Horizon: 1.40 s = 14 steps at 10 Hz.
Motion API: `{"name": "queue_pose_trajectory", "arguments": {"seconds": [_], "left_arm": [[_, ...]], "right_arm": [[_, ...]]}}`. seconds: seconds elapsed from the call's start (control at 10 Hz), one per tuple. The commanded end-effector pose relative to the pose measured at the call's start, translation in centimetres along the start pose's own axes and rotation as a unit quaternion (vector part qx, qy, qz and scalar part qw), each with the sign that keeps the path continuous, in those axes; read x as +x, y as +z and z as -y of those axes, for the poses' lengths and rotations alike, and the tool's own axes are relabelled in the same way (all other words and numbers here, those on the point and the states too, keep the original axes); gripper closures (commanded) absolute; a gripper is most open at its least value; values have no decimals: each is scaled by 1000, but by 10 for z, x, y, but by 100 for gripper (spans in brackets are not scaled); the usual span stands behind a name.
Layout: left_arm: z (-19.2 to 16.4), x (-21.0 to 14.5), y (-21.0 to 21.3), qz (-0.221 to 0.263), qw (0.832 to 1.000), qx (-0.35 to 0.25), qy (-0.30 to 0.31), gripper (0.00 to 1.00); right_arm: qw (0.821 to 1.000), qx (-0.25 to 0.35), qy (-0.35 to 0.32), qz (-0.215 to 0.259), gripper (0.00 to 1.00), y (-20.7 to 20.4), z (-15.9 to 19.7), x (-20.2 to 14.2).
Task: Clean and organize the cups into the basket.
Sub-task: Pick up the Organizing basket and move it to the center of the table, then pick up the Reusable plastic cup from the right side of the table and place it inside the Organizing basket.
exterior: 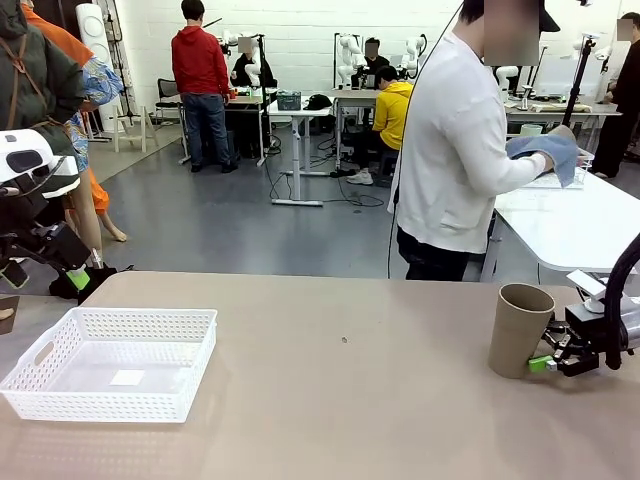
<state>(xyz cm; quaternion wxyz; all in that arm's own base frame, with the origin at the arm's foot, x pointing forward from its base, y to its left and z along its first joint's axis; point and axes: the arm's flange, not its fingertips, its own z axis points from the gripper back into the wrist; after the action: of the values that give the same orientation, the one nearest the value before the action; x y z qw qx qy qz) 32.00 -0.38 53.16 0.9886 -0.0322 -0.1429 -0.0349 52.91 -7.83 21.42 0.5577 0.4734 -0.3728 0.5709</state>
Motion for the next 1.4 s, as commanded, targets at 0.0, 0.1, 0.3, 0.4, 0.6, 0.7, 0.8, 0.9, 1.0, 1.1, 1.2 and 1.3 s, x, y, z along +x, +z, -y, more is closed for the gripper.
{"name": "queue_pose_trajectory", "arguments": {"seconds": [0.0, 0.1, 0.3, 0.4, 0.6, 0.7, 0.8, 0.9, 1.0, 1.1, 1.2, 1.3], "left_arm": [[-1, 4, 17, 38, 999, -12, -33, 0], [-13, 8, 22, 33, 999, -15, -35, 0], [-49, 17, 15, 14, 999, -5, -39, 0], [-64, 19, 7, 7, 999, 9, -43, 0], [-87, 22, -13, -16, 998, 23, -51, 0], [-95, 23, -24, -25, 998, 23, -51, 0], [-102, 24, -34, -33, 998, 21, -51, 0], [-107, 24, -44, -38, 998, 19, -47, 0], [-113, 24, -57, -50, 998, 20, -36, 0], [-117, 25, -67, -53, 998, 23, -29, 0], [-121, 25, -78, -56, 998, 33, -24, 0], [-123, 24, -88, -65, 997, 38, -25, 0]], "right_arm": [[1000, 23, -2, -1, 0, -12, 8, -3], [1000, 30, -6, 7, 0, -19, 15, -2], [999, 37, -15, 29, 0, -26, 22, -1], [999, 36, -14, 31, 0, -28, 24, -1], [999, 34, -20, 33, 0, -35, 28, -2], [999, 36, -23, 33, 0, -38, 29, -3], [999, 38, -24, 31, 0, -40, 30, -3], [999, 38, -22, 29, 0, -41, 29, -3], [999, 39, -20, 26, 0, -42, 28, -3], [999, 39, -21, 26, 0, -41, 28, -4], [999, 38, -22, 25, 0, -40, 29, -4], [999, 38, -22, 25, 0, -40, 28, -4]]}}
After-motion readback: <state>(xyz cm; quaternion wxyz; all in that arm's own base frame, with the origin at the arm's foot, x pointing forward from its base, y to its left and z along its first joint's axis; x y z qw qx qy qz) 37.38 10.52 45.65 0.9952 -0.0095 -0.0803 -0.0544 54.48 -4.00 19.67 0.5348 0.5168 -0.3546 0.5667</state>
